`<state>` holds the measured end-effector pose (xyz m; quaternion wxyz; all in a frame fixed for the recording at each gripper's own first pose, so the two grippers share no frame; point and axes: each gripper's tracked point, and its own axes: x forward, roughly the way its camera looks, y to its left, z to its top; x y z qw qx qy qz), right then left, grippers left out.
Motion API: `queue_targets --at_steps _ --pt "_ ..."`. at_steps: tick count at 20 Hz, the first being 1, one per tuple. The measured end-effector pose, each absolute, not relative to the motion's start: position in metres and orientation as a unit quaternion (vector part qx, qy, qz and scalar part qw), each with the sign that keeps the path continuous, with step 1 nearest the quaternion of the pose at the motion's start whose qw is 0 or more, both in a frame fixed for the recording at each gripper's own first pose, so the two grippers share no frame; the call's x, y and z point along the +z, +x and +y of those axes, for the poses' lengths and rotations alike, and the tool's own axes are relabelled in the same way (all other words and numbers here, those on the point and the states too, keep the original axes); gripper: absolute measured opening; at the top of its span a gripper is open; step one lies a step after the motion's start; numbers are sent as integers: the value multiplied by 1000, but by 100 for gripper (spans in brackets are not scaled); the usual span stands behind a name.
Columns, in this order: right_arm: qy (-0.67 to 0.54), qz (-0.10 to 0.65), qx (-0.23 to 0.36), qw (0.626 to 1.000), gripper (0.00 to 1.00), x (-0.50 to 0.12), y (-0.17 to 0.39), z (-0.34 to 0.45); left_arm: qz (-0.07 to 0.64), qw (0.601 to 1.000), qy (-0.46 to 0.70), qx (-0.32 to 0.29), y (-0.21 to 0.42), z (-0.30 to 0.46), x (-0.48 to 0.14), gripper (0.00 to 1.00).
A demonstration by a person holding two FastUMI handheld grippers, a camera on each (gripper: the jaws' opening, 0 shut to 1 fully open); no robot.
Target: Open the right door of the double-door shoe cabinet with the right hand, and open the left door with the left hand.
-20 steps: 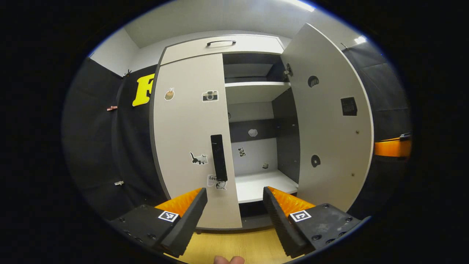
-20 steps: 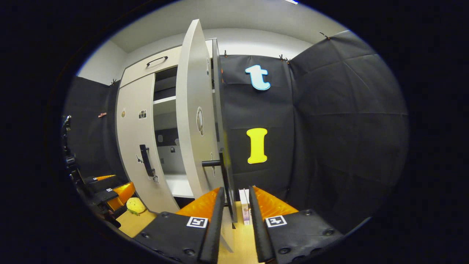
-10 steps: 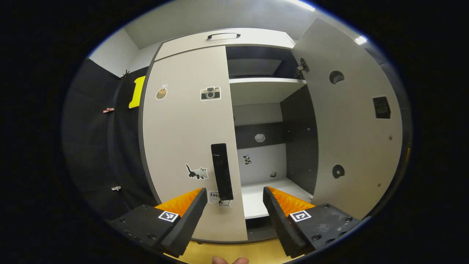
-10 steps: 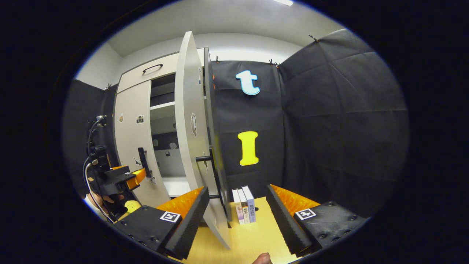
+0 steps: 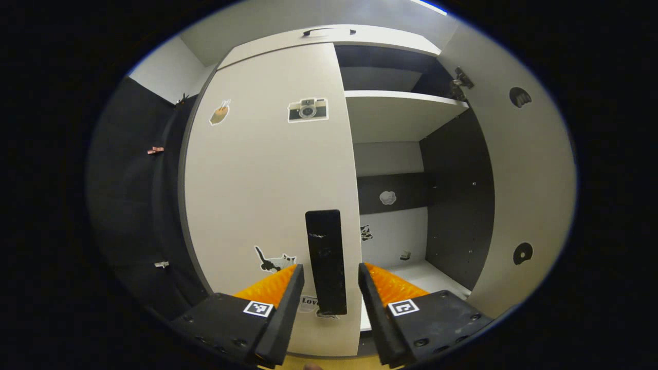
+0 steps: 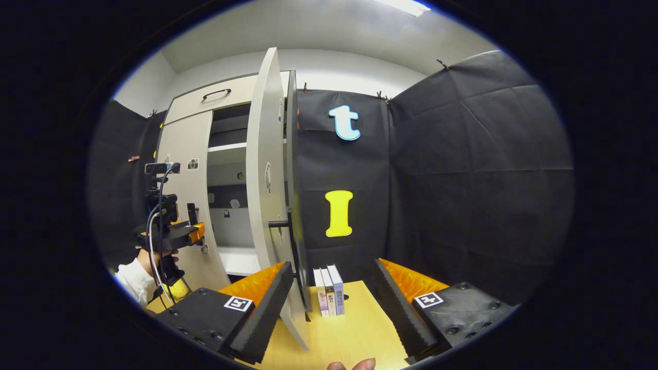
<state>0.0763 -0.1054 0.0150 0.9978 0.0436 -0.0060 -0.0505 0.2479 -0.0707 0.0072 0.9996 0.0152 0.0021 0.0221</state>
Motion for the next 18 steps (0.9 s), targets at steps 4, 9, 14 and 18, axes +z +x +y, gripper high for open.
queue_targets --at_steps 4,9,14,18 --pt "44 -10 -55 997 98 20 76 -110 9 1000 1 20 265 -67 2 47" --pt "38 -12 -51 998 98 20 76 -108 10 1000 -4 25 264 -68 0 35" --pt "37 -12 -35 999 98 23 74 -95 25 1000 -4 12 264 -69 -5 29" --pt "31 -15 -26 999 98 26 71 -83 33 999 -19 -4 253 -68 -4 21"
